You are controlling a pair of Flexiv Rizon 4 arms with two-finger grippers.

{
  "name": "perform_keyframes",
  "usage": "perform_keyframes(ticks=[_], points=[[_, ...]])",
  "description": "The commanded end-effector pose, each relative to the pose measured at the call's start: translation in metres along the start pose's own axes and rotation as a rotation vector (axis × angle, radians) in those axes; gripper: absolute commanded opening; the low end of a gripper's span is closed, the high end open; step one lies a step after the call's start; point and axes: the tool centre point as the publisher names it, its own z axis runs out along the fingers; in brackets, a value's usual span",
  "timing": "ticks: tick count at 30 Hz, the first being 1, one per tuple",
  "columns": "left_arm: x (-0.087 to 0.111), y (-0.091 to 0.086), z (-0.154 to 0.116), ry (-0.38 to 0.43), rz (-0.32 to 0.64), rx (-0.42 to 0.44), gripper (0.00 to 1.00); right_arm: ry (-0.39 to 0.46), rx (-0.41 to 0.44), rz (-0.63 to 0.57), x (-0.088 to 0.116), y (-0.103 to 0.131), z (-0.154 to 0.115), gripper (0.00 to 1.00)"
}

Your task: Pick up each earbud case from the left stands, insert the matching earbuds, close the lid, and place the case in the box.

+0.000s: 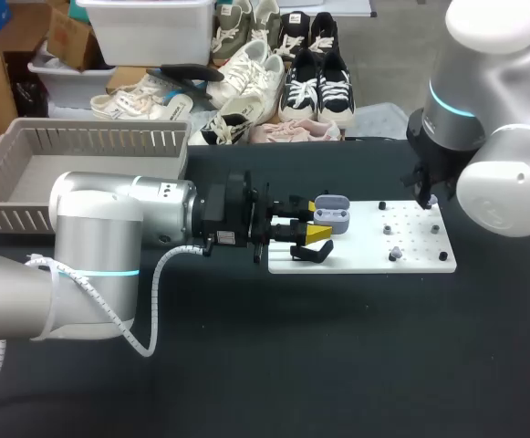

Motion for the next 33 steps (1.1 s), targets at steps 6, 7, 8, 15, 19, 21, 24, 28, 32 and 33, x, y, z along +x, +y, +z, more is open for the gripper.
perform_keyframes(ticks=[6,7,8,15,19,21,24,28,32,33], points=[[0.001,0.001,0.000,-0.001,0.000,0.001,0.00,0.007,0.005,0.002,-0.005,-0.002,0.005,0.42],[0.001,0.001,0.000,-0.001,0.000,0.001,0.00,0.007,0.005,0.002,-0.005,-0.002,0.005,0.42],[0.001,0.001,0.000,-0.001,0.000,0.001,0.00,0.008,0.005,0.002,-0.006,-0.002,0.006,0.42],[0.001,0.001,0.000,-0.001,0.000,0.001,0.00,0.016,0.008,0.002,-0.007,-0.003,0.012,0.37],[0.001,0.001,0.000,-0.001,0.000,0.001,0.00,0.019,0.009,0.003,-0.007,-0.003,0.013,0.37],[0.001,0.001,0.000,-0.001,0.000,0.001,0.00,0.020,0.010,0.005,-0.008,-0.003,0.014,0.34],[0.001,0.001,0.000,-0.001,0.000,0.001,0.00,0.021,0.011,0.007,-0.008,-0.004,0.015,0.33],[0.001,0.001,0.000,-0.001,0.000,0.001,0.00,0.025,0.012,0.012,-0.007,-0.004,0.016,0.33],[0.001,0.001,0.000,-0.001,0.000,0.001,0.00,0.029,0.012,0.014,-0.006,-0.005,0.018,0.34],[0.001,0.001,0.000,-0.001,0.000,0.001,0.00,0.029,0.012,0.014,-0.006,-0.005,0.018,0.34]])
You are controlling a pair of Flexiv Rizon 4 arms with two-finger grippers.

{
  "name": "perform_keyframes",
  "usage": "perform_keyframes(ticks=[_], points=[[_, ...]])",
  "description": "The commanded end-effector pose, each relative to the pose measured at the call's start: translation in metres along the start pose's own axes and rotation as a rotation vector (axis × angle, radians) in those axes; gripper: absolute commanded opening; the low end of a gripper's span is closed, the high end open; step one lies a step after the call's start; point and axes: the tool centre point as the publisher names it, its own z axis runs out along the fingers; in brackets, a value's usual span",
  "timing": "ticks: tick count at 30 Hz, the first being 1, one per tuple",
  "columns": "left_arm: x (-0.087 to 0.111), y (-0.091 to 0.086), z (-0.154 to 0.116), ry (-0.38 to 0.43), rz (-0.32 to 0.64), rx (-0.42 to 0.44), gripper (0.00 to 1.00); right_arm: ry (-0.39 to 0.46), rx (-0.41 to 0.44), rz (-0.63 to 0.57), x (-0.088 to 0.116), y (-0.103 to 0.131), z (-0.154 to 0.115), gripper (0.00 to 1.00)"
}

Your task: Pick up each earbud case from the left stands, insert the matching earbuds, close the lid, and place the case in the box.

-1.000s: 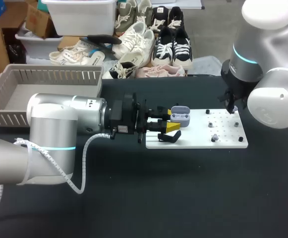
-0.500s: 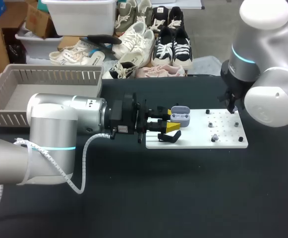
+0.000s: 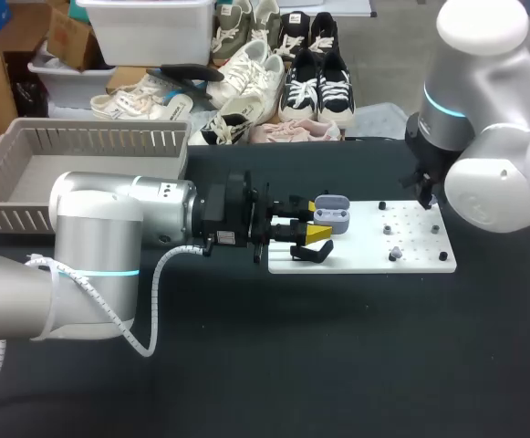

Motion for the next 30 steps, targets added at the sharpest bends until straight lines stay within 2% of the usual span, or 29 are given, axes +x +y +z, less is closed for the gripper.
perform_keyframes(ticks=[1,9,13,15,16,30], points=[[0.0006,0.0007,0.0003,-0.001,0.000,0.001,0.00,0.004,0.002,0.002,-0.0011,0.0004,0.0019,0.34],[0.0006,0.0007,0.0003,-0.001,0.000,0.001,0.00,0.011,0.005,0.004,-0.0012,-0.0002,0.0040,0.28],[0.0006,0.0007,0.0003,-0.001,0.000,0.001,0.00,0.015,0.006,0.004,-0.0015,-0.0009,0.0052,0.18],[0.0006,0.0007,0.0003,-0.001,0.000,0.001,0.00,0.016,0.005,0.005,-0.0017,-0.0014,0.0061,0.09],[0.0006,0.0007,0.0003,-0.001,0.000,0.001,0.00,0.017,0.004,0.005,-0.0017,-0.0014,0.0062,0.00],[0.0006,0.0007,0.0003,-0.001,0.000,0.001,0.00,0.012,0.003,0.009,0.0017,-0.0008,0.0012,0.00]])
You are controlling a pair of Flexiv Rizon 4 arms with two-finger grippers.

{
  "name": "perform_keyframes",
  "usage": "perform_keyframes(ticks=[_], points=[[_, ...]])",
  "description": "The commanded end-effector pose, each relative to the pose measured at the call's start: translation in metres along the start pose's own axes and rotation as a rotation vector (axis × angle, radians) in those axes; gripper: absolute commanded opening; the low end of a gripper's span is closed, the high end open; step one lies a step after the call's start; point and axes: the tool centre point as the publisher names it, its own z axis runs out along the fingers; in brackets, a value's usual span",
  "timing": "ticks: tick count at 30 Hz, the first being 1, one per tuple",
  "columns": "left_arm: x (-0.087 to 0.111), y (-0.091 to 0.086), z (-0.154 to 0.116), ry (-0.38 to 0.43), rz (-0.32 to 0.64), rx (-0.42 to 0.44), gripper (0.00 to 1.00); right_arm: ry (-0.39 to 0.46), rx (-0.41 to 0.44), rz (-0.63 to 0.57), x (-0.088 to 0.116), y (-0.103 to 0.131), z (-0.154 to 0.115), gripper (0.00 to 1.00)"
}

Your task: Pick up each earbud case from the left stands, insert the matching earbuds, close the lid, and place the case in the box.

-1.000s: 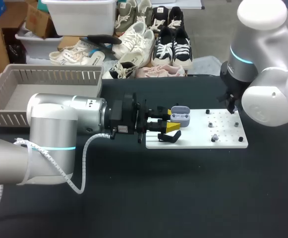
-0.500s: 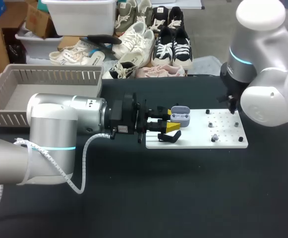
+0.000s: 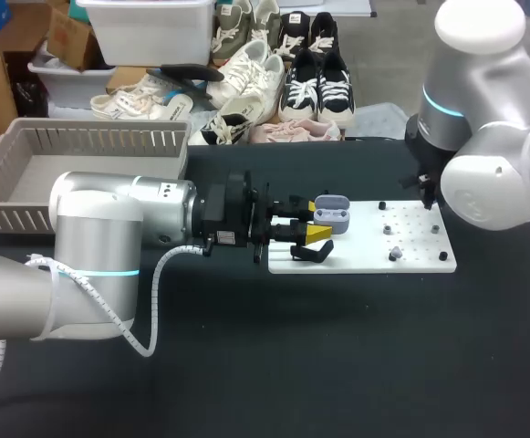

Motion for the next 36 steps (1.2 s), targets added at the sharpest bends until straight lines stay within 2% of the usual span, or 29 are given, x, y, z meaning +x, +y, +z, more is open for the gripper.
perform_keyframes(ticks=[1,10,18,21,23,29,34,36], points=[[0.001,0.001,0.000,-0.001,0.000,0.001,0.00,-0.005,0.009,0.003,0.002,0.000,-0.005,0.00],[0.001,0.001,0.000,-0.001,0.000,0.001,0.00,-0.029,0.024,0.016,0.011,-0.002,-0.021,0.00],[0.001,0.001,0.000,-0.001,0.000,0.001,0.00,-0.047,0.055,0.005,0.023,0.005,-0.053,0.00],[0.001,0.001,0.000,-0.001,0.000,0.001,0.00,-0.022,0.092,-0.022,0.030,0.013,-0.070,0.00],[0.001,0.001,0.000,-0.001,0.000,0.001,0.00,0.028,0.115,-0.029,0.037,0.021,-0.080,0.00],[0.001,0.001,0.000,-0.001,0.000,0.001,0.00,0.062,0.152,-0.002,0.053,0.034,-0.098,0.00],[0.001,0.001,0.000,-0.001,0.000,0.001,0.00,0.059,0.145,0.025,0.063,0.039,-0.105,0.00],[0.001,0.001,0.000,-0.001,0.000,0.001,0.00,0.034,0.104,0.045,0.066,0.040,-0.111,0.00]])
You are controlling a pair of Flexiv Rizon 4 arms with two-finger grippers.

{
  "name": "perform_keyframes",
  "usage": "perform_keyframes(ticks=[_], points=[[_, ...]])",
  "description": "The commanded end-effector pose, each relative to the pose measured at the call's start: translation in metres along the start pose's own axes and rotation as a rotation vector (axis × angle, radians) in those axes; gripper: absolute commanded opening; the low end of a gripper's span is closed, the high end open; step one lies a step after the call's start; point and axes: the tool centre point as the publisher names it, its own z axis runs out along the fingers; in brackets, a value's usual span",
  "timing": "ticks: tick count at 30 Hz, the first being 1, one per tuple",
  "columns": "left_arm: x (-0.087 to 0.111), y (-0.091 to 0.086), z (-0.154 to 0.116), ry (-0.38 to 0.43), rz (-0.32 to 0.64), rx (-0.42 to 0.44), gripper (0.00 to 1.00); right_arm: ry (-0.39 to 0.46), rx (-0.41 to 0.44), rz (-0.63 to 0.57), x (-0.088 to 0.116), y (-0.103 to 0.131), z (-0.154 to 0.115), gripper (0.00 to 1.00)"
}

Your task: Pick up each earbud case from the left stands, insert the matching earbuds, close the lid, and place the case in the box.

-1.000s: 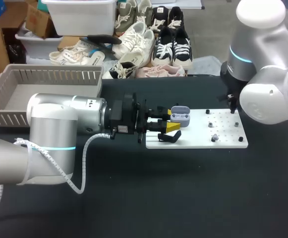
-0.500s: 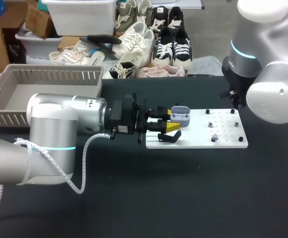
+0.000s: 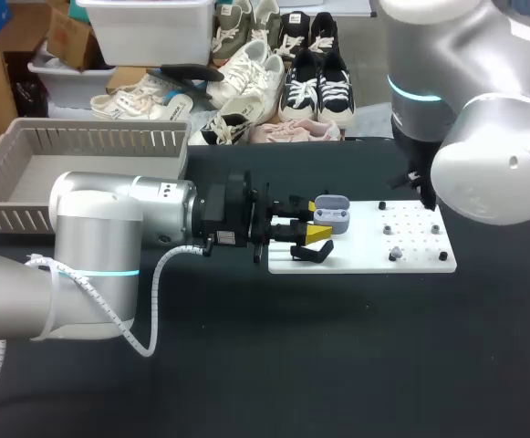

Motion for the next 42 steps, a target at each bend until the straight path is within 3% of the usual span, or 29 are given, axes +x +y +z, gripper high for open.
perform_keyframes(ticks=[1,13,18,24,28,33,42], points=[[0.001,0.001,0.000,-0.001,0.000,0.001,0.00,-0.037,-0.034,0.020,0.013,0.000,-0.009,0.00],[0.001,0.001,0.000,-0.001,0.000,0.001,0.00,-0.037,-0.034,0.020,0.013,0.000,-0.009,0.00],[0.001,0.001,0.000,-0.001,0.000,0.001,0.00,0.013,-0.086,0.168,0.007,0.007,-0.016,0.00],[0.001,0.001,0.000,-0.001,0.000,0.001,0.00,0.155,0.052,0.347,0.006,0.009,-0.012,0.00],[0.001,0.001,0.000,-0.001,0.000,0.001,0.00,0.215,0.056,0.428,0.009,0.010,-0.010,0.00],[0.001,0.001,0.000,-0.001,0.000,0.001,0.00,0.235,0.063,0.490,0.015,0.008,-0.006,0.00],[0.001,0.001,0.000,-0.001,0.000,0.001,0.00,0.235,0.063,0.490,0.015,0.008,-0.006,0.00]])
